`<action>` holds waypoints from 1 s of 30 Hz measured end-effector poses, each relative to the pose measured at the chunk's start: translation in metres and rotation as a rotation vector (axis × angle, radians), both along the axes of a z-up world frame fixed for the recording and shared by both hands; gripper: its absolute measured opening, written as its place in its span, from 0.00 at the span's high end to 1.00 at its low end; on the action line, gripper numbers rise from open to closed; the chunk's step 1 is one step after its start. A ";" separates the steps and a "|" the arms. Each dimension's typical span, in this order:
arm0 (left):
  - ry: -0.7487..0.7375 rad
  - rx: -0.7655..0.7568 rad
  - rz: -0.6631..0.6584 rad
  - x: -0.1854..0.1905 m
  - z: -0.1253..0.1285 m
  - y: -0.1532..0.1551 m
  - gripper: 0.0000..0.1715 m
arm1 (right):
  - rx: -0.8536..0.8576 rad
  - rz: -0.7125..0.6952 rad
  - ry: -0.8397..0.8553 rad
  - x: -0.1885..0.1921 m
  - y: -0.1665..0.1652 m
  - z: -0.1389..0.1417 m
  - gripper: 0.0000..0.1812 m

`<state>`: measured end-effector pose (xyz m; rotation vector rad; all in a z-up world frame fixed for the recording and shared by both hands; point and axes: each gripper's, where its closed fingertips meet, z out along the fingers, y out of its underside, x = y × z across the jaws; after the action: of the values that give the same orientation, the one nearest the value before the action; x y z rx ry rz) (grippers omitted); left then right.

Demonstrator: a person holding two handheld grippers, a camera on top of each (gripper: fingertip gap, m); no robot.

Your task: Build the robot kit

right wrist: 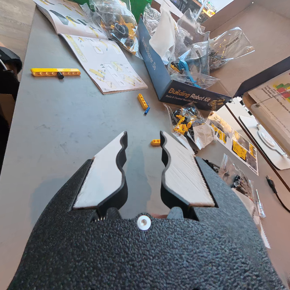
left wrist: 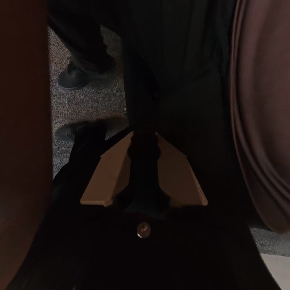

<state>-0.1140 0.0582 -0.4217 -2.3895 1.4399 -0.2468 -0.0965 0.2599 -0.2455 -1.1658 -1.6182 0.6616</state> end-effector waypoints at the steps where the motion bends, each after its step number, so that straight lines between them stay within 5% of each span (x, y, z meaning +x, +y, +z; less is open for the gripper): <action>1: -0.045 0.007 0.002 0.005 0.004 0.003 0.89 | -0.007 -0.001 0.016 0.001 0.001 0.003 0.77; 5: -0.190 0.045 -0.068 0.027 0.017 0.003 0.89 | -0.013 -0.014 0.087 0.007 0.003 0.014 0.75; 14: -0.148 0.091 -0.045 0.043 0.000 -0.015 0.89 | -0.117 -0.132 0.232 0.043 -0.008 0.037 0.72; 23: -0.086 0.155 0.035 0.053 -0.014 -0.107 0.88 | -0.206 -0.190 0.331 0.108 -0.121 0.052 0.73; 30: -0.068 0.245 0.050 0.057 0.001 -0.129 0.87 | -0.189 -0.167 0.155 0.121 -0.191 0.013 0.73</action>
<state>-0.0572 -0.0710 -0.4205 -2.1950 1.2975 -0.1295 0.0244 0.0692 -0.2322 -1.3363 -1.3349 0.7882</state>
